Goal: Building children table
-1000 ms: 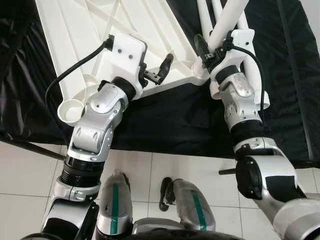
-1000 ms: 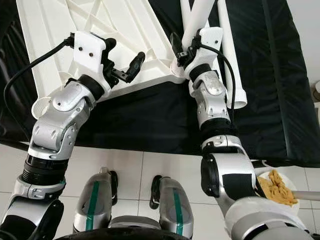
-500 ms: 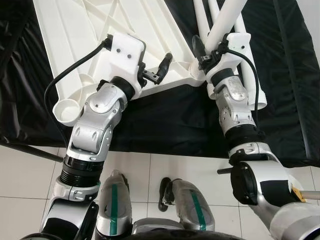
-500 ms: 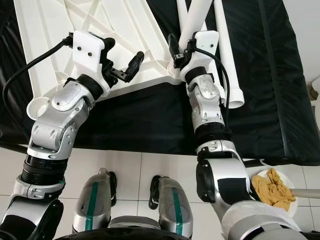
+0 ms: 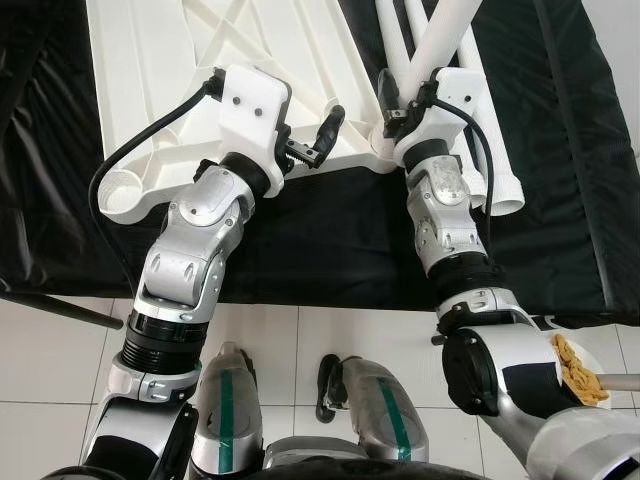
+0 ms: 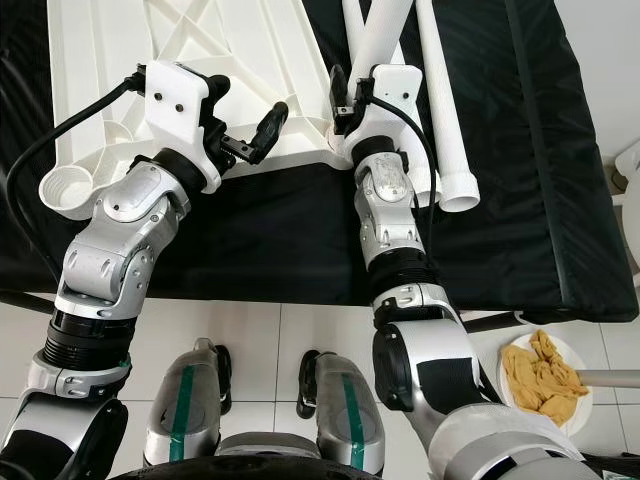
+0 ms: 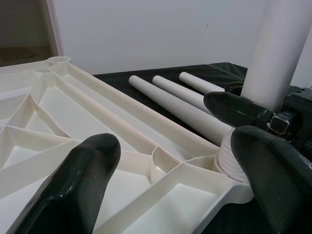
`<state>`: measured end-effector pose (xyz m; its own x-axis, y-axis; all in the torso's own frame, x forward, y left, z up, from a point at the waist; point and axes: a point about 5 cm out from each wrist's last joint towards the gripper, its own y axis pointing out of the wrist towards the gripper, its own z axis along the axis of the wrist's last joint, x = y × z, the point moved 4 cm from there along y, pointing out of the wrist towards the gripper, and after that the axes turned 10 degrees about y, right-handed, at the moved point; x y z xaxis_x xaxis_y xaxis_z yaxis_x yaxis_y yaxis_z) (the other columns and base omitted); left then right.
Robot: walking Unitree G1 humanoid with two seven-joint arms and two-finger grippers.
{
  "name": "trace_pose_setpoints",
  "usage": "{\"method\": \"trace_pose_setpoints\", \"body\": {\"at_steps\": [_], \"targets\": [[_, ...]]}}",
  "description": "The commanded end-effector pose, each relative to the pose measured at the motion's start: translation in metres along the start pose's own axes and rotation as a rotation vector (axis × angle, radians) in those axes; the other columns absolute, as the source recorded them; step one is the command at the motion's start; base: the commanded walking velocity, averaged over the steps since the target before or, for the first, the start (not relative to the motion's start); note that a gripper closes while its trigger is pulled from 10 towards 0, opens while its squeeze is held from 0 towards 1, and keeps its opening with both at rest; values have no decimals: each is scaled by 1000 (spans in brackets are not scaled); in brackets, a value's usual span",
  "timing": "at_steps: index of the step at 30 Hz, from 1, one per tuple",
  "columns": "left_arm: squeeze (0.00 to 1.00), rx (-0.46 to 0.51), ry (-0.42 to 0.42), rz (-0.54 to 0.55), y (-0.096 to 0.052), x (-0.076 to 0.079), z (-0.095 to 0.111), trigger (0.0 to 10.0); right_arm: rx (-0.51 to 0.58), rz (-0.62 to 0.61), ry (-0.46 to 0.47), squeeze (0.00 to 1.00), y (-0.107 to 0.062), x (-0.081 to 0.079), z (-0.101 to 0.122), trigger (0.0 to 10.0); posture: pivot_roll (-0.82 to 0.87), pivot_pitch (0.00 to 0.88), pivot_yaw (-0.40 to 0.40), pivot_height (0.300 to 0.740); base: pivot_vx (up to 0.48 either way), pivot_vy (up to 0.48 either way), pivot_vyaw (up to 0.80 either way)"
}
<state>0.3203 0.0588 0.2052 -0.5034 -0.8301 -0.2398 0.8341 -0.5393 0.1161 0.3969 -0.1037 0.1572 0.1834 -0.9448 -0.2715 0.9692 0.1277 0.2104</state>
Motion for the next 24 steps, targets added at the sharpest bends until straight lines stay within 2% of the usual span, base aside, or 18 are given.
{"method": "trace_pose_setpoints", "body": {"at_steps": [1,7,9,11,13,14,16,24], "targets": [[0,9,5,-2,0,1,4,10000,-201,-79,40,0,-26,14,-55,10000,127,118,-56,740,0,0,0],[0,-15,12,-25,0,3,-1,10000,-201,-76,37,0,-26,13,-54,10000,126,117,-57,740,0,0,0],[0,-73,41,-73,-1,7,-12,10000,-199,-75,36,0,-25,13,-54,10000,126,116,-57,740,0,0,0],[0,-73,41,-73,-1,7,-12,10000,-199,-75,36,0,-25,13,-54,10000,126,116,-57,740,0,0,0],[0,-200,128,-188,-3,17,-38,10000,-198,-71,35,0,-25,12,-53,10000,127,117,-56,740,0,0,0],[0,-200,128,-188,-3,17,-38,10000,-198,-71,35,0,-25,12,-53,10000,127,117,-56,740,0,0,0],[0,-296,195,-247,-3,20,-59,10000,-196,-68,33,0,-25,11,-53,10000,120,116,-50,740,0,0,0],[0,-396,260,-274,4,23,-81,10000,-191,-71,32,0,-25,11,-52,10000,111,119,-46,740,0,0,0]]}}
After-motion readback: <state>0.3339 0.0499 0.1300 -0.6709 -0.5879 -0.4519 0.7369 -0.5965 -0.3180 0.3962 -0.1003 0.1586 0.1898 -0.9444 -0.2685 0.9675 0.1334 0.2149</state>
